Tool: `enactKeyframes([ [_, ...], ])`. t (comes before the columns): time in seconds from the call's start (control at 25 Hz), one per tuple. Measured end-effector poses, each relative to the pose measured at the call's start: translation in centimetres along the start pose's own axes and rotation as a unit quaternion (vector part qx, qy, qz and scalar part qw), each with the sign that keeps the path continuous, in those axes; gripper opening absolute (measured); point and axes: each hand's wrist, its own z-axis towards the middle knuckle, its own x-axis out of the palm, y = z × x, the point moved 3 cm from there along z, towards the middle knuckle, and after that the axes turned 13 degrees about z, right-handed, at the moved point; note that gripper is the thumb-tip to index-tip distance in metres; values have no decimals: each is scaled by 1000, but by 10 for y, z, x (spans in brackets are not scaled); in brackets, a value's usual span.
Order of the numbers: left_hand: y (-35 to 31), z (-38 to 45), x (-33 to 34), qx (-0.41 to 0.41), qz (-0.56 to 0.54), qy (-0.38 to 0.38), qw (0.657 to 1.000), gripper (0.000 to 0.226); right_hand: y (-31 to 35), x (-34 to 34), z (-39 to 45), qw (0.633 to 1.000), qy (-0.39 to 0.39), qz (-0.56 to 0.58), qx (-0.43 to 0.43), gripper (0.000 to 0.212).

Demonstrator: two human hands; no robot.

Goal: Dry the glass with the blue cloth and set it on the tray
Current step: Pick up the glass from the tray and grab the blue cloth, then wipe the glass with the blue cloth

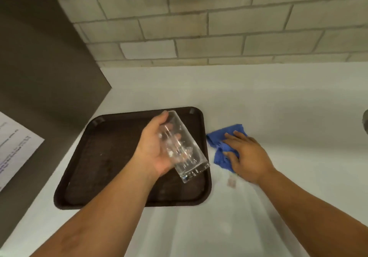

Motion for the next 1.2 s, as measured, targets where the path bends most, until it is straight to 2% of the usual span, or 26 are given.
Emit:
enactKeyframes([
  [0.08,2,-3,-2,-14,-6,-14,1000,45,-1,-7,4,979,-87,163,82,26],
  [0.12,1,-4,-6,-18,-1,-22,1000,45,3,-15,4,942,-109,291,122,18],
  [0.16,0,-3,-10,-23,7,-30,999,42,11,-23,3,890,-119,418,137,18],
  [0.2,0,-1,-14,-29,19,-36,999,39,25,-29,0,829,-108,532,138,21],
  [0.24,-1,1,-18,-39,28,-36,998,40,43,-32,-3,788,-79,598,124,22],
  [0.28,-2,2,-22,-50,34,-29,998,42,66,-28,-5,789,-40,604,105,22],
  [0.36,-7,3,-28,-65,44,17,997,50,113,-2,-13,869,64,486,64,33],
  [0.4,-10,2,-32,-66,47,45,996,53,134,15,-16,901,115,416,42,46],
  [0.44,-14,0,-38,-62,50,62,995,55,152,27,-16,918,140,371,26,57],
  [0.48,-18,-3,-44,-54,50,68,995,55,167,35,-13,927,138,348,8,62],
  [0.56,-24,-8,-53,-36,59,78,995,52,190,37,1,939,86,332,-20,52],
  [0.64,-31,-12,-59,-23,74,95,992,55,202,37,28,939,27,340,33,36],
  [0.76,-47,-12,-65,-3,55,88,995,61,201,40,45,898,40,410,159,39],
  [0.8,-53,-9,-69,0,45,61,997,58,201,41,42,894,63,414,162,39],
  [0.84,-59,-5,-74,4,40,32,999,55,201,43,33,896,95,413,137,36],
  [0.92,-65,-3,-76,12,57,15,998,51,211,47,18,924,128,354,70,32],
  [1.0,-63,-7,-69,3,84,59,995,50,220,46,24,953,67,294,-16,42],
  [1.04,-62,-9,-65,-3,90,82,993,52,222,45,35,957,24,289,-25,41],
  [1.08,-63,-12,-62,-4,93,101,991,54,222,40,41,952,9,307,-12,39],
  [1.12,-66,-13,-61,2,93,113,989,56,215,37,45,935,28,352,20,41],
  [1.2,-72,-13,-64,11,76,100,992,53,203,37,48,882,56,446,145,45],
])
